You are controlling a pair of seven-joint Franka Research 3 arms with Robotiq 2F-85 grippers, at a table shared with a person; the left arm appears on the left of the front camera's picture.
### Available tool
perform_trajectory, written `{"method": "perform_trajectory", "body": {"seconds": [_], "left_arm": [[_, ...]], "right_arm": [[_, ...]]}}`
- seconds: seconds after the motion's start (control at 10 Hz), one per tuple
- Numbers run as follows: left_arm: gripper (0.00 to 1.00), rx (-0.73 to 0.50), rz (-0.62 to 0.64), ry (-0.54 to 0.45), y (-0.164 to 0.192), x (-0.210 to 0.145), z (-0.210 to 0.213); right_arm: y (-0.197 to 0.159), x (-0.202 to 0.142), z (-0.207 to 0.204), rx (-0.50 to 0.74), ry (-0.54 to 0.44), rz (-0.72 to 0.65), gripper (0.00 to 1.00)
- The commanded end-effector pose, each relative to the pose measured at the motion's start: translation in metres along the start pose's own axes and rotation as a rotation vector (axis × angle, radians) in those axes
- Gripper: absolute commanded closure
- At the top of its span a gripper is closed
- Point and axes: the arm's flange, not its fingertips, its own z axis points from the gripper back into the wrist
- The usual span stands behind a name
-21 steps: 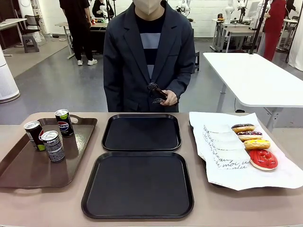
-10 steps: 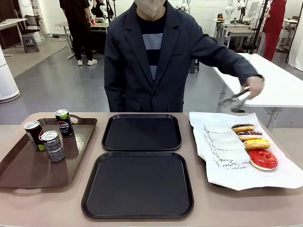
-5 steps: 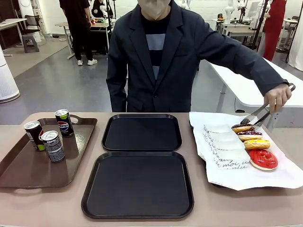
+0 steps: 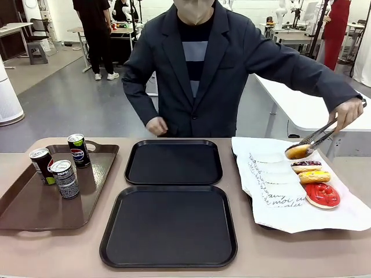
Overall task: Set up donuts and drinks on trays.
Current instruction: Pick up one Pepsi coke and place it on the Flat Tray.
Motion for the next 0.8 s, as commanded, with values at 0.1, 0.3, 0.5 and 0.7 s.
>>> {"method": "perform_trajectory", "body": {"seconds": [0.1, 0.3, 0.5, 0.7], "left_arm": [[0.0, 0.306, -0.092, 0.04, -0.068, 0.023, -0.006], [0.0, 0.549, -0.112, 0.089, -0.108, 0.043, -0.04], [0.0, 0.797, -0.159, 0.08, -0.138, 0.055, -0.097], [0.0, 0.982, -0.19, 0.027, -0.151, 0.067, -0.149]], "right_arm": [[-0.002, -0.002, 0.003, 0.004, 0.009, -0.006, 0.0], [-0.002, -0.002, 0.003, 0.004, 0.009, -0.006, 0.0], [-0.002, -0.002, 0.003, 0.004, 0.009, -0.006, 0.0], [-0.002, -0.002, 0.003, 0.004, 0.009, -0.006, 0.0]]}}
